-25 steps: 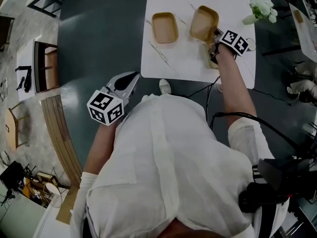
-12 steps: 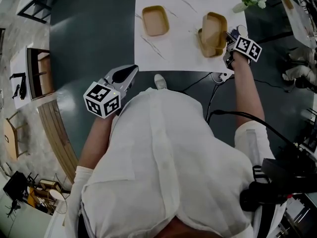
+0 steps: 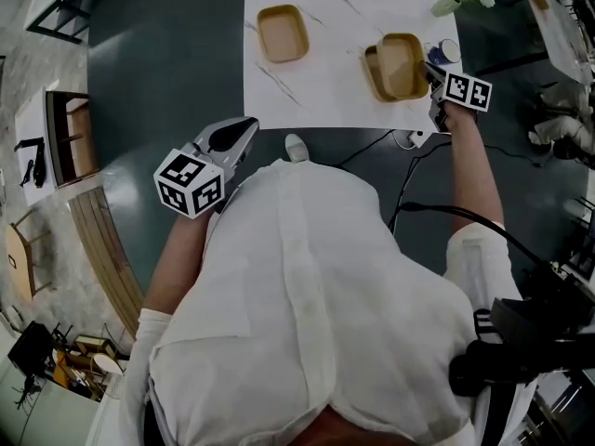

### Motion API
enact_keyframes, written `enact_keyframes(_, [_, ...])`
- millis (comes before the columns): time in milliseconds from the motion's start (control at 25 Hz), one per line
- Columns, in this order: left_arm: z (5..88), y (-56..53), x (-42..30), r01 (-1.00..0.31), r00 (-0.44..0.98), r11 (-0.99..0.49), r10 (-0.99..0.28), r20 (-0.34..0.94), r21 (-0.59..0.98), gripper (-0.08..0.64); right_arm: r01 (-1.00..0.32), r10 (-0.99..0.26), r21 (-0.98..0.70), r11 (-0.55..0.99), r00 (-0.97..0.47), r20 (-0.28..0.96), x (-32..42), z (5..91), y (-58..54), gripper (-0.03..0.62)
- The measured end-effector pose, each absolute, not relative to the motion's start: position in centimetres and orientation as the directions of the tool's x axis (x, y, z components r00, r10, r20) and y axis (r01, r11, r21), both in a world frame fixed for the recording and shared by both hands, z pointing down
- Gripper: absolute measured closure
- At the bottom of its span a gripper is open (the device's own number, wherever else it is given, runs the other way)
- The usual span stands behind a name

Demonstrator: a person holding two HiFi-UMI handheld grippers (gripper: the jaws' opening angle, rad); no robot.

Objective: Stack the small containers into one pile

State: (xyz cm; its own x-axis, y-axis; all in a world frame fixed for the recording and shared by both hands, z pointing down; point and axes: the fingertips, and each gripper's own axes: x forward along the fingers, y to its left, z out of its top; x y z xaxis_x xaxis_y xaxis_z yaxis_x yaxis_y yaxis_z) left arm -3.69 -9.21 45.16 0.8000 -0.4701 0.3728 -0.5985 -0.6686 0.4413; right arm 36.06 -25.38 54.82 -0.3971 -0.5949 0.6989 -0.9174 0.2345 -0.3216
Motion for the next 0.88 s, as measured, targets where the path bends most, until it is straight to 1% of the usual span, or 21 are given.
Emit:
enact_keyframes(360, [45.1, -9.8, -2.7, -0.609, 0.792, -0.661, -0.474, 0.386, 0.439, 0.552, -0.917, -0.521, -0.244, 0.315, -0.382, 0.764, 35.6, 57.7, -25.4, 0.578])
enact_keyframes(880, [45.1, -10.6, -1.7, -0.615, 0.786, -0.66, -0.469, 0.403, 0.431, 0.552, -0.906, -0.482, -0.235, 0.351, -0.39, 0.784, 34.6, 59.9, -25.5, 0.577])
